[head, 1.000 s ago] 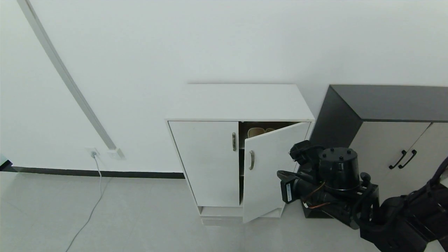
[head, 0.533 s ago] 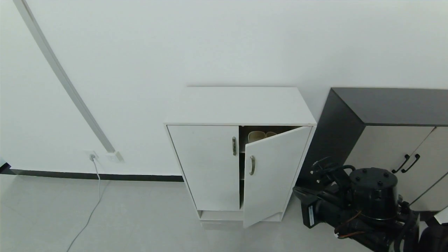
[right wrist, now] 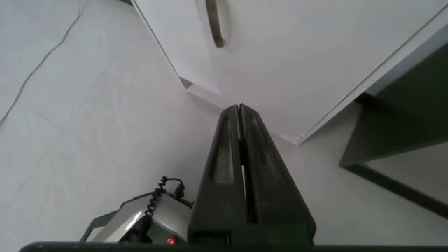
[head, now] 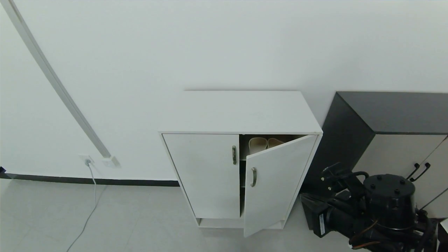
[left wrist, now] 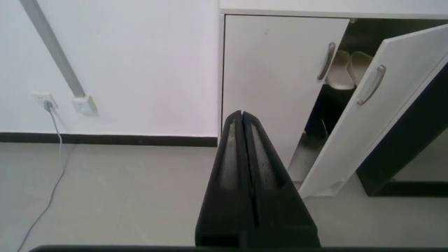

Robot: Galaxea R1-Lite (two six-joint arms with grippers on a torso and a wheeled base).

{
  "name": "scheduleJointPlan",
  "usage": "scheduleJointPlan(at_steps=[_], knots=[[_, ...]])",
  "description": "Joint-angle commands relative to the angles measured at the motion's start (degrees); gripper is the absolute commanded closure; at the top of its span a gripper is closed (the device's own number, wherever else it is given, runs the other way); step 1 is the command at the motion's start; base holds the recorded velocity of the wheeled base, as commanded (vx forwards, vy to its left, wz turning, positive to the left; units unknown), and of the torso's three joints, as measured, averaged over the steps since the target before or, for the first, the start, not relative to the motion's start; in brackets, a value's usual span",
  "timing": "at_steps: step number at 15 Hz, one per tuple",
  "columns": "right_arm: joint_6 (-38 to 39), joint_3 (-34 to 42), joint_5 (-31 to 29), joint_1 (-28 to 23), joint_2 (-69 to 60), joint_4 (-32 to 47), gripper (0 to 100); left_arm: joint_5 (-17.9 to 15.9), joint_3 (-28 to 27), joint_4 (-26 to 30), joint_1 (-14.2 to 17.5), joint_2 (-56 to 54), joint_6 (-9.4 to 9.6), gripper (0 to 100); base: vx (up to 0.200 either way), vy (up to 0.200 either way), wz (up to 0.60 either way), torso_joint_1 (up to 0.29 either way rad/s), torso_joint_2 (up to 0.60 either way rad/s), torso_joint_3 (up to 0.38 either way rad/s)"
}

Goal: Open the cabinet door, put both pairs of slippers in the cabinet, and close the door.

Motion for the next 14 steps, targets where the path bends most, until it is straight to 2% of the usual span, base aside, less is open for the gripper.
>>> scheduleJointPlan(at_steps=[1,14], knots=[[0.1,-2.83,-0.02,0.01,3.61,-0.07,100,-0.01,0.0,0.0,0.02,0.07,-0.01,100,0.0,0.0,0.0,0.0,0.0,0.0],[-0.25,-20.58,-0.46,-3.07,20.22,-0.07,100,0.08,0.0,0.0,0.02,0.07,-0.01,100,0.0,0.0,0.0,0.0,0.0,0.0]])
